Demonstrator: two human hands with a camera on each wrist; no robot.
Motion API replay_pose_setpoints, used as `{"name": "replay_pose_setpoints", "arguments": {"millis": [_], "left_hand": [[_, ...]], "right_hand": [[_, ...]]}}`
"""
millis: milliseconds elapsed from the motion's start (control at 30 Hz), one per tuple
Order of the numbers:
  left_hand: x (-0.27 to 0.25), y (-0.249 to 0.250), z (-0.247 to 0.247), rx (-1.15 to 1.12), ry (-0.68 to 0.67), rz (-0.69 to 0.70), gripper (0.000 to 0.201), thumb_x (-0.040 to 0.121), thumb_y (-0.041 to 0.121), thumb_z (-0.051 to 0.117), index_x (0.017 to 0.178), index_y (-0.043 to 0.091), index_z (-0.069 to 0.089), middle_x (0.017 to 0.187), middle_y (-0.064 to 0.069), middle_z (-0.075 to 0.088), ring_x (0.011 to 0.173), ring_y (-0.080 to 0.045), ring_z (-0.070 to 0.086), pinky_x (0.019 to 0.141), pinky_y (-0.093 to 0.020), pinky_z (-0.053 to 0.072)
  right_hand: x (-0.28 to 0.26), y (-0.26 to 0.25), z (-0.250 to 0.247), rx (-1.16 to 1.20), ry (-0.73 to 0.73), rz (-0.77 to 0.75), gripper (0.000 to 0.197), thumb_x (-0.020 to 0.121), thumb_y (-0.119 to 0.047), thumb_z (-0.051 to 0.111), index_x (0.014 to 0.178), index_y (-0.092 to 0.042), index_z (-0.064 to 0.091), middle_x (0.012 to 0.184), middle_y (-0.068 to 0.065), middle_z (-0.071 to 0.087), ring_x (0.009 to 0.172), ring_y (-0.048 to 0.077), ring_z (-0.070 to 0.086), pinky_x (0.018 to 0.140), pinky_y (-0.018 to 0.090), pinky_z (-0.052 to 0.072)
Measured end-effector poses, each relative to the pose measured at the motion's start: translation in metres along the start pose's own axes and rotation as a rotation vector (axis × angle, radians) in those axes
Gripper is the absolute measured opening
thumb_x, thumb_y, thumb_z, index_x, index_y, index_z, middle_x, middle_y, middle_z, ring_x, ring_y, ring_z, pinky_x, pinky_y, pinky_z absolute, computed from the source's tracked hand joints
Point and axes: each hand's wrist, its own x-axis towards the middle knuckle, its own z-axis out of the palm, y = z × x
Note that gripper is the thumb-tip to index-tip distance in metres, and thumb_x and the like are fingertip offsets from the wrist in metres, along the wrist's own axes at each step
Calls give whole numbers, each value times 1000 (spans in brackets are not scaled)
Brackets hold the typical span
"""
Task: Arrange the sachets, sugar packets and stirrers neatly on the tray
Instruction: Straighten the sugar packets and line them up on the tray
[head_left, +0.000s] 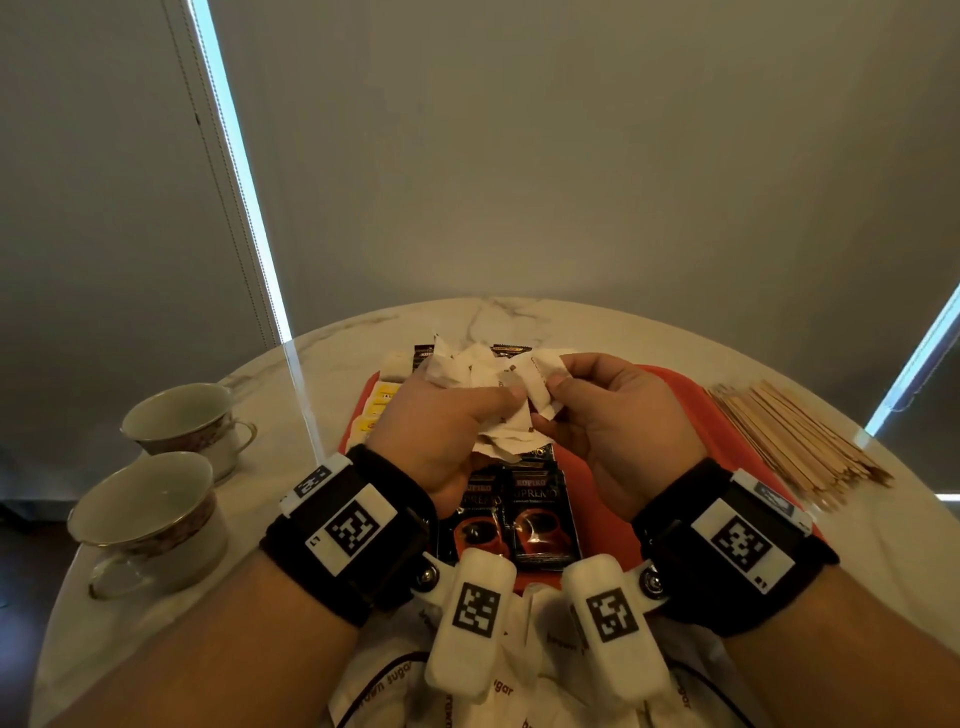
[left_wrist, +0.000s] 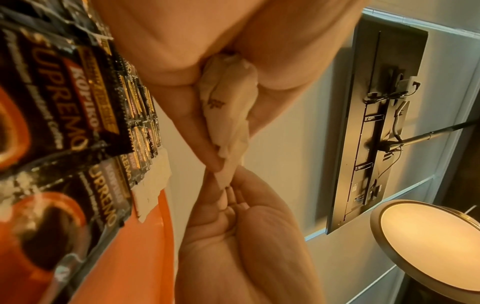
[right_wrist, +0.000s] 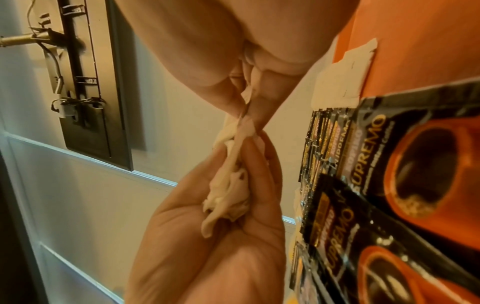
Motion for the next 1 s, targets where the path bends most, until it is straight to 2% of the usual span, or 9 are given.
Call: {"name": "replay_pose_setpoints", "arguments": {"millis": [100, 200, 333, 400, 500, 600, 800, 900, 1000], "left_hand": [[4, -3, -4, 0, 55, 4, 35, 88, -5, 72, 122, -2, 64, 108, -26, 75, 93, -40, 76, 78, -52, 64], [4, -1, -3, -41, 47, 14, 17, 90, -1, 71, 107, -1, 69, 97, -23, 77, 81, -34, 77, 63, -41, 63], [3, -3, -2, -18, -12, 60, 39, 85, -2, 76, 123, -2, 64, 109, -24, 76, 98, -39, 76, 83, -52, 63], [4, -4, -3, 26, -14, 83, 49, 82, -7, 77, 129, -2, 61, 113, -23, 75, 101, -40, 75, 89, -59, 60], [3, -3, -4, 77, -29, 104, 45, 80, -12, 75, 123, -4, 64, 109, -23, 76, 98, -39, 76, 86, -55, 61], [3, -3, -5, 90, -55, 93, 49, 77, -12, 77, 124, -5, 64, 111, -25, 75, 100, -41, 75, 87, -56, 61], [3, -5, -3, 55, -27, 58, 51, 75, -10, 80, 124, -3, 65, 109, -24, 76, 99, -41, 76, 91, -63, 58], [1, -5, -3, 39, -39, 62, 36, 83, -6, 77, 118, -4, 68, 107, -25, 76, 99, -42, 75, 94, -64, 57], [1, -4, -3, 34, -37, 74, 42, 83, -9, 75, 123, -4, 66, 109, -24, 76, 100, -41, 75, 92, -62, 58]], "right_hand": [[1, -2, -4, -94, 24, -50, 5, 96, -7, 66, 100, -8, 69, 97, 12, 77, 83, 23, 75, 64, 32, 58], [2, -2, -5, -137, 27, -77, 7, 95, -9, 67, 101, -5, 69, 93, 10, 76, 74, 19, 73, 56, 27, 54], [1, 3, -4, -172, 7, -89, 5, 94, -10, 70, 97, -6, 69, 92, 13, 76, 83, 29, 75, 69, 43, 61], [-1, 1, -2, -148, -36, -51, 7, 93, -7, 69, 100, -5, 69, 95, 13, 76, 84, 30, 75, 65, 38, 60], [-5, -2, -1, -127, -127, -10, 16, 92, -8, 70, 108, -5, 69, 97, 12, 76, 82, 27, 76, 63, 30, 59], [-4, -2, -3, -166, -122, -63, 13, 90, -10, 73, 103, -7, 72, 95, 11, 77, 85, 28, 75, 71, 34, 61], [0, -3, -8, -213, -79, -127, 9, 94, -8, 68, 98, -10, 76, 93, 12, 76, 79, 26, 73, 64, 32, 58], [0, -5, -10, -238, -132, -131, 12, 94, -11, 68, 102, -7, 75, 95, 14, 77, 85, 29, 74, 73, 38, 62], [1, -7, -13, -235, -168, -124, 15, 96, -9, 65, 107, -5, 75, 98, 14, 77, 87, 27, 75, 74, 36, 61]]}}
